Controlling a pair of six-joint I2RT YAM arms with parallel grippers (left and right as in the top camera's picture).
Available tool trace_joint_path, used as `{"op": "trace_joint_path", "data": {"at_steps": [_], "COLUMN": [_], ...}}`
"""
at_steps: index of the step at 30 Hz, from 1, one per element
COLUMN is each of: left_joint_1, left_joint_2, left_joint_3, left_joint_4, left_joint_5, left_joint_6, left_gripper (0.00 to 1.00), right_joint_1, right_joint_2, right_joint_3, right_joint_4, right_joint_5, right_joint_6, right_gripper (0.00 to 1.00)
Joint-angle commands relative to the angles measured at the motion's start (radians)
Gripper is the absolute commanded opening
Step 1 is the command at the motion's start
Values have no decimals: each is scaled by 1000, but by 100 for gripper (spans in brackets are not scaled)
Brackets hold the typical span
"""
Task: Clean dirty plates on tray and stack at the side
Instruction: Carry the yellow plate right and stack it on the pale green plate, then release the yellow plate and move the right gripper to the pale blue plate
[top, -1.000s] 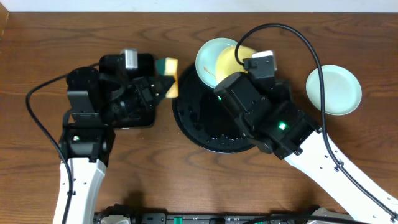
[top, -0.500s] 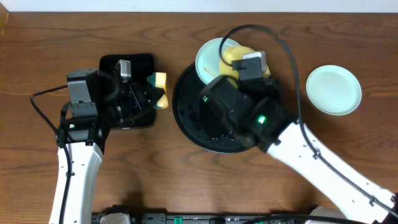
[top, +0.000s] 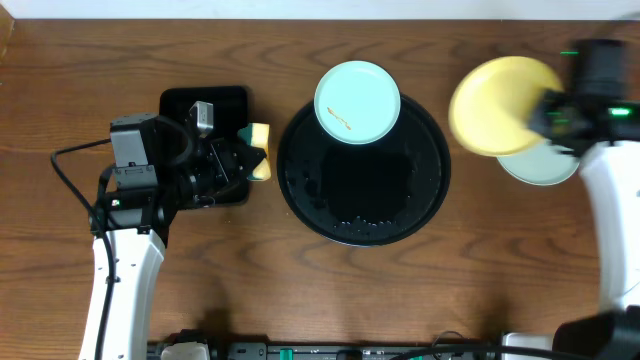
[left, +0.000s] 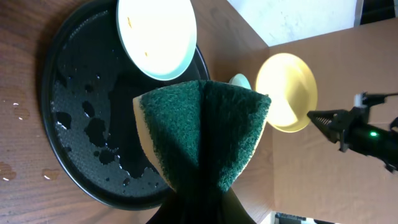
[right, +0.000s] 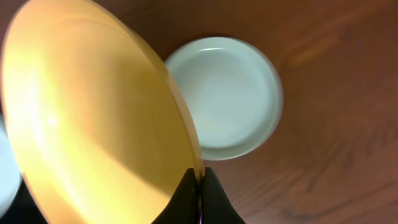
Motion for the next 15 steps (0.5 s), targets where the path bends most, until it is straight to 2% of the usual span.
{"op": "trace_joint_path", "data": {"at_steps": [1,6,11,13,15], "left_joint_1": [5,5,5,5,5], "left_joint_2": [2,2,2,2,2], "left_joint_3": [19,19,19,19,19], "left_joint_4": [-2,-13,-39,-39,-39], "left_joint_5": [10,10,10,10,10], "left_joint_6": [25,52,87,89,89], "left_gripper": [8,8,8,8,8], "right_joint_1": [-185,-320,-356,-355,-355], "right_joint_2": [67,207,304,318,319], "right_joint_3": [0,0,0,0,0], "right_joint_4": [13,49,101,121,127], "right_joint_5": [-208,-213,-225,-227,-227], "right_joint_6": [-19,-19,-42,-64,-64], "right_gripper": [1,1,1,9,34]}}
